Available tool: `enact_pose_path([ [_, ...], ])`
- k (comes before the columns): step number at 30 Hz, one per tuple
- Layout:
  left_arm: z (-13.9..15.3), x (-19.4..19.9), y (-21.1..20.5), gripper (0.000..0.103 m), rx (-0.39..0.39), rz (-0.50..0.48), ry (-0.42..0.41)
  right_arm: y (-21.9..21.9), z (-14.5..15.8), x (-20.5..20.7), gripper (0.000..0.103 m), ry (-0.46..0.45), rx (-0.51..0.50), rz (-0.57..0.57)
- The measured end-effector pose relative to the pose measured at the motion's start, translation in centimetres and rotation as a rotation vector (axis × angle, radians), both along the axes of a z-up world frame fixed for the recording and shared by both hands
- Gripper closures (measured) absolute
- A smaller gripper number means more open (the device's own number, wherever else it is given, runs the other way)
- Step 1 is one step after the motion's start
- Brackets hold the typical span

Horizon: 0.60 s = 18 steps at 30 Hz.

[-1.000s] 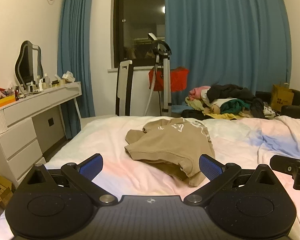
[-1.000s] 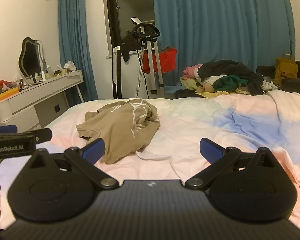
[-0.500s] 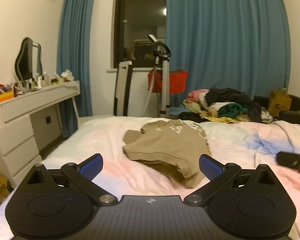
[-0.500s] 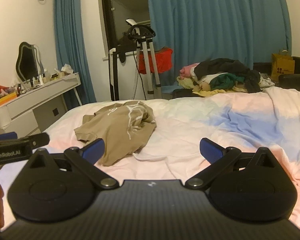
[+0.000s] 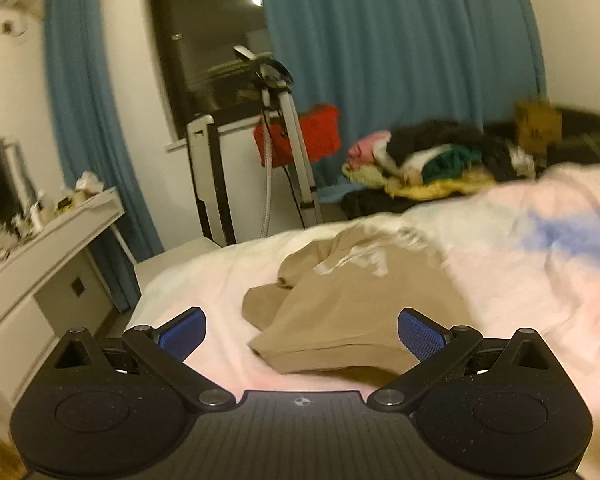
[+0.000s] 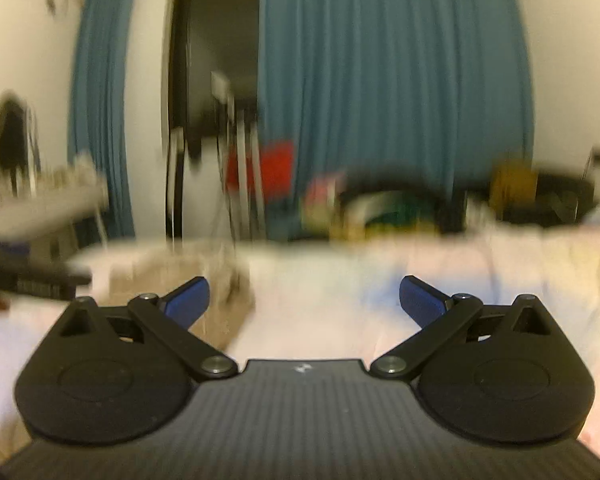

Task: Fold clothes
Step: 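Grasp the beige T-shirt with the left gripper and lift it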

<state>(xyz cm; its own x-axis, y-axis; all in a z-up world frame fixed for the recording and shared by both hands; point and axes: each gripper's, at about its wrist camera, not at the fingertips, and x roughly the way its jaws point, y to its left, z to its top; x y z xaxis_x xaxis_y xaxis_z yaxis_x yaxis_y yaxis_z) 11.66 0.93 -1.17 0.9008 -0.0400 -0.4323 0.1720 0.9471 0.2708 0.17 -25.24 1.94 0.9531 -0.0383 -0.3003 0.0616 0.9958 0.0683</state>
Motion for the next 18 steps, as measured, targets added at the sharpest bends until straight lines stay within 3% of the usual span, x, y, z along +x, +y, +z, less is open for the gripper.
enact_pose_path([
  [4, -4.5, 4.6, 2.8, 0.005, 0.019, -0.045, 0.064, 1.3, -0.2, 3.4, 0.000, 0.023, 0.033, 0.115],
  [7, -7.8, 6.7, 4.6, 0.012, 0.025, -0.144, 0.122, 3.2, -0.8, 6.3, 0.000, 0.057, 0.040, 0.175],
  [10, -10.7, 8.1, 5.5, 0.012, 0.057, -0.201, 0.119, 6.4, -1.7, 9.0, 0.000, 0.090, -0.014, 0.226],
  [13, -12.0, 10.0, 6.1, 0.017, 0.018, -0.217, 0.123, 8.9, -2.8, 11.5, 0.000, 0.138, -0.064, 0.243],
  [14, -11.8, 10.4, 6.2, 0.023, 0.007, -0.200, 0.114, 9.6, -3.2, 12.2, 0.000, 0.159, -0.079, 0.247],
  [16, -11.4, 11.1, 6.4, 0.056, -0.015, -0.166, 0.094, 11.1, -3.7, 13.4, 0.000, 0.195, -0.113, 0.245],
  [17, -11.1, 11.4, 6.5, 0.063, -0.028, -0.154, 0.084, 11.9, -3.8, 13.8, 0.000, 0.207, -0.125, 0.245],
  [18, -10.6, 11.6, 6.7, 0.077, -0.050, -0.143, 0.076, 12.6, -3.9, 14.2, 0.000, 0.216, -0.136, 0.245],
])
